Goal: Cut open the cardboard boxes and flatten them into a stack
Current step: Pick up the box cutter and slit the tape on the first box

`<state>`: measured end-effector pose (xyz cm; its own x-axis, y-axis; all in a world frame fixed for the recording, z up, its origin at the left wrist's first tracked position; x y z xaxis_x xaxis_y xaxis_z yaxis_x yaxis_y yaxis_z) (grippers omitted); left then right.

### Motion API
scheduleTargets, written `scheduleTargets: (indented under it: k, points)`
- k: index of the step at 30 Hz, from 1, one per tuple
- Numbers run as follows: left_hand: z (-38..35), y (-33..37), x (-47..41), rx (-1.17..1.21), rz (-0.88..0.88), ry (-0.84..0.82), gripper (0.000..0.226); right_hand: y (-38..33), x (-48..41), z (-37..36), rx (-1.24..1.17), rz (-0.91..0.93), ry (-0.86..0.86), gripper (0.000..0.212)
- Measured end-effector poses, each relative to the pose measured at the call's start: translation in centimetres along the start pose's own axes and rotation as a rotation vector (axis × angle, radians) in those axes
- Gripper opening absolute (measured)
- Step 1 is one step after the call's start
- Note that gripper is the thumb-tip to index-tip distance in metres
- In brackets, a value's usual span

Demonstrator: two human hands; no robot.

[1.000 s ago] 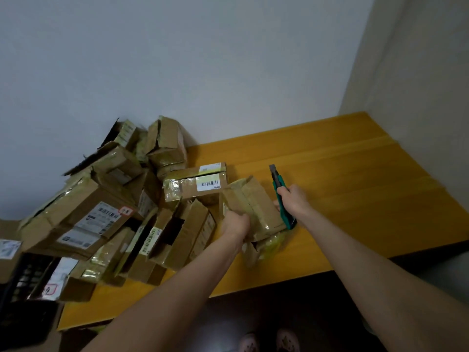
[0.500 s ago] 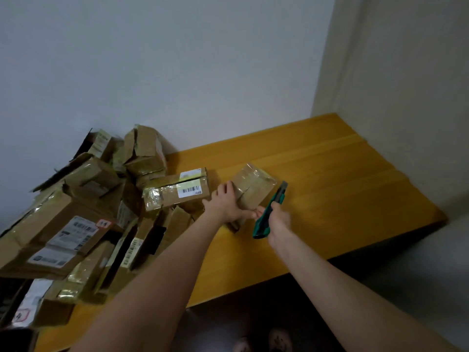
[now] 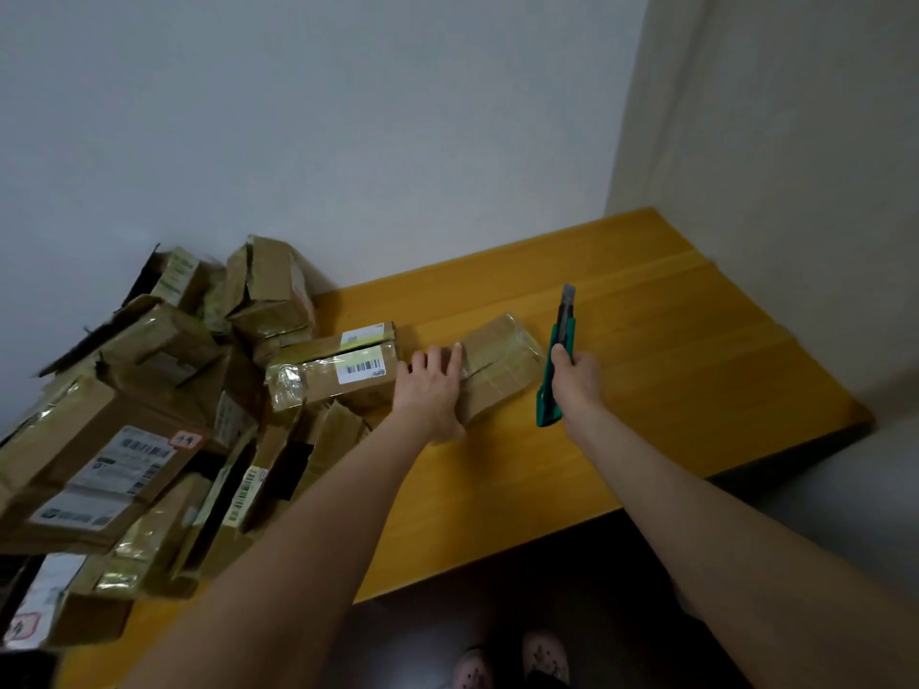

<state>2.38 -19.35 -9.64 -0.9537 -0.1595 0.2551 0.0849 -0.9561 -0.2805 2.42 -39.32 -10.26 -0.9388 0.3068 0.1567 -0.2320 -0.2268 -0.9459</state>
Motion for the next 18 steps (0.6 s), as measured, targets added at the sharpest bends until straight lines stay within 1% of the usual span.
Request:
scheduleTargets:
  k: [2,4,6,8,13,15,16,18]
  points:
    - [0.5,-0.6,-0.4,-0.085,-0.083,0.045,0.126,-0.1,-0.2,-0.7,0.005,-0.002,-0.036,0.029]
    - [0.0,-1.4,-0.6,-0.136,-0.123,0.035,0.127,0.4,-0.1,-1.7,-0.015,-0.038,-0.093,0.028]
    - [-1.0,-2.1,-0.8,-0.128,-0.100,-0.013,0.128,1.0,0.2,-3.0,-0.058,-0.078,-0.145,0.026]
    - [-1.6,-2.3,-0.9,-0.075,-0.047,-0.057,0.130,1.2,0.5,-3.8,-0.091,-0.097,-0.155,0.023]
    - [-1.5,0.1,-1.1,0.029,0.032,-0.023,0.133,1.6,0.1,-3.9,-0.089,-0.091,-0.161,0.019]
    - [-1.3,0.7,-1.3,0.079,0.057,-0.017,0.130,1.6,-0.1,-3.5,-0.041,-0.060,-0.186,0.020]
    - [-1.2,0.8,-1.4,0.100,0.063,-0.018,0.129,1.4,-0.3,-3.1,0.021,-0.025,-0.195,0.022]
    - [-1.0,0.6,-1.5,0.132,0.065,-0.021,0.128,0.8,-0.5,-2.0,0.222,0.083,-0.206,0.024]
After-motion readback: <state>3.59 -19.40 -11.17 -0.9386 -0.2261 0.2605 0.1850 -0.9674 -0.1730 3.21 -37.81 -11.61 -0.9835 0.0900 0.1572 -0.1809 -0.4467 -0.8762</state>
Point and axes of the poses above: each hand's wrist, its own x-axis away from the middle knuckle, its own z-axis out of the back of the hand, y = z × x, the point moved 9 cm from there along -x, towards the middle knuckle, and after that the axes turned 15 degrees about z, right-handed, at the moved point
